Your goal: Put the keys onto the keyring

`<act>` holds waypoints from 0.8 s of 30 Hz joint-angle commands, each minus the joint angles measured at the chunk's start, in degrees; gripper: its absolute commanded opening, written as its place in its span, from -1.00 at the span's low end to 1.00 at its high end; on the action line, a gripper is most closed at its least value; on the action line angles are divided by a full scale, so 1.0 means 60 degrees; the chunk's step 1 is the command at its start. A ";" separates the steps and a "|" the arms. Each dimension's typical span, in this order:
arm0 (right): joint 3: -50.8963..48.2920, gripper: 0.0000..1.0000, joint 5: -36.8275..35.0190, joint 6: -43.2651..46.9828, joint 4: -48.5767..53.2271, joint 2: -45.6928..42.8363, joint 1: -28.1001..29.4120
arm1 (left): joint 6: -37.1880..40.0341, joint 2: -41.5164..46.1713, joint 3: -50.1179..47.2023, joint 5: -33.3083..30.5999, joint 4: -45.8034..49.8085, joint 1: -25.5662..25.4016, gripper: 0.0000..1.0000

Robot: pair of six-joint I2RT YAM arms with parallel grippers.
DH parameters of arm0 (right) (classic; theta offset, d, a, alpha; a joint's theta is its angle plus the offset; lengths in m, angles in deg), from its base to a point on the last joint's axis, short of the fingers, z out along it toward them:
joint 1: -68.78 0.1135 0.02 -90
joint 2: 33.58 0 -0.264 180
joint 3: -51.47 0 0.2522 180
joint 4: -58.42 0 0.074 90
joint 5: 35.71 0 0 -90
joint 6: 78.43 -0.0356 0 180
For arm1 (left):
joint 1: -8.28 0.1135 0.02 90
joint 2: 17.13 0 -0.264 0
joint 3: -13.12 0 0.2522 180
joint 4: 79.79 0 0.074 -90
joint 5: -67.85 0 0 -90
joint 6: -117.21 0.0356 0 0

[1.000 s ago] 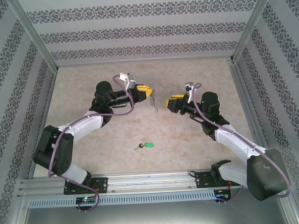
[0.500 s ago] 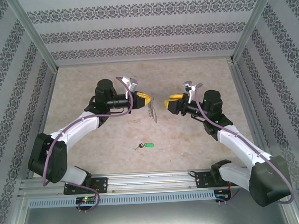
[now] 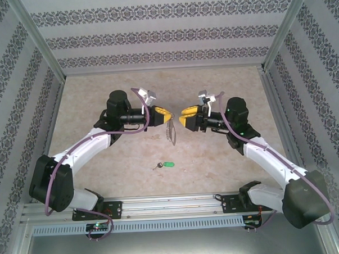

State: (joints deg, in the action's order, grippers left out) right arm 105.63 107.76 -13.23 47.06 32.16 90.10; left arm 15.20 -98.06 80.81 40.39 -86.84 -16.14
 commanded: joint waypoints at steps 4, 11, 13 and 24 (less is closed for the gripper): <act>0.0394 -0.08 0.0157 0.0237 -0.0512 0.0465 0.0195 | -0.0045 0.0287 0.0109 0.0255 -0.0105 -0.0137 -1.00; 0.0589 -0.15 0.0156 0.0244 -0.0644 0.0812 0.0356 | -0.0140 0.0260 0.0126 0.0317 -0.0340 -0.0180 -1.00; 0.0627 -0.18 0.0145 0.0233 -0.0694 0.0889 0.0398 | -0.0196 0.0237 0.0123 0.0356 -0.0428 -0.0178 -1.00; 0.0722 -0.72 0.0285 0.0205 -0.0821 0.1124 0.0497 | -0.0367 0.0199 0.0084 0.0355 -0.0765 -0.0194 -1.00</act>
State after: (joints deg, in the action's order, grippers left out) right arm 108.39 108.24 -12.59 44.33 38.80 92.30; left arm 14.22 -98.06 80.81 40.72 -87.43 -16.51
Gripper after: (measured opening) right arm 0.161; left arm 0.048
